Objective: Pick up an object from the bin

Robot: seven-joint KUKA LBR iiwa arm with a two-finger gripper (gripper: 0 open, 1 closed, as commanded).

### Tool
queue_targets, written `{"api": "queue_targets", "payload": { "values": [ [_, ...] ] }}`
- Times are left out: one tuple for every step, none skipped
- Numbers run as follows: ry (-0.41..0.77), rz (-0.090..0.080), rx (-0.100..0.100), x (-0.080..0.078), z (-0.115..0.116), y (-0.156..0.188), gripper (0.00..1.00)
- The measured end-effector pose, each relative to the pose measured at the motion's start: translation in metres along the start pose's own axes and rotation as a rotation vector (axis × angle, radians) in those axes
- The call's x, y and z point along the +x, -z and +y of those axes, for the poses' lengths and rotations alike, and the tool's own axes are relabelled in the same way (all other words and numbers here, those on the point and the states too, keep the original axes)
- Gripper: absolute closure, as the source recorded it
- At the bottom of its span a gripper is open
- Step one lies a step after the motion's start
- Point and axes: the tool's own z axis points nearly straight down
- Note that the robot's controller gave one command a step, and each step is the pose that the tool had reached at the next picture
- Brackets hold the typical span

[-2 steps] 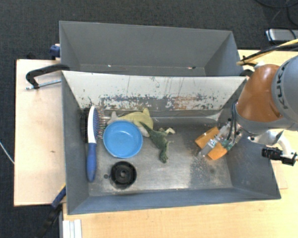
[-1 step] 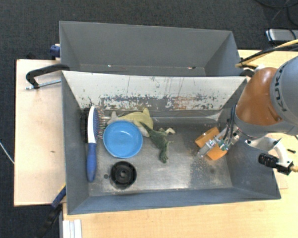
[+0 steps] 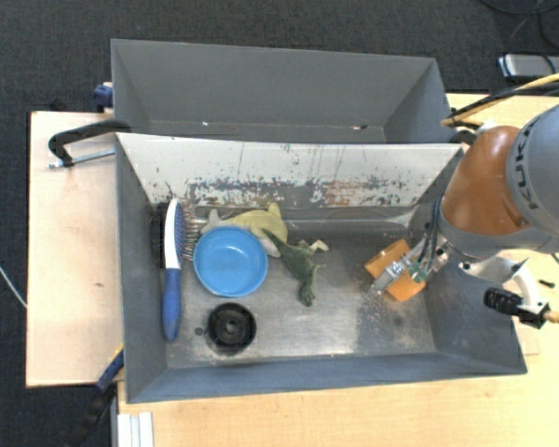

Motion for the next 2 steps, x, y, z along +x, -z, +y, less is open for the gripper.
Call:
{"api": "queue_targets", "payload": {
  "values": [
    [0.003, -0.006, -0.004, -0.001, 0.002, 0.056, 1.0],
    [0.005, -0.006, -0.004, -0.002, 0.004, 0.103, 1.0]
  ]
}}
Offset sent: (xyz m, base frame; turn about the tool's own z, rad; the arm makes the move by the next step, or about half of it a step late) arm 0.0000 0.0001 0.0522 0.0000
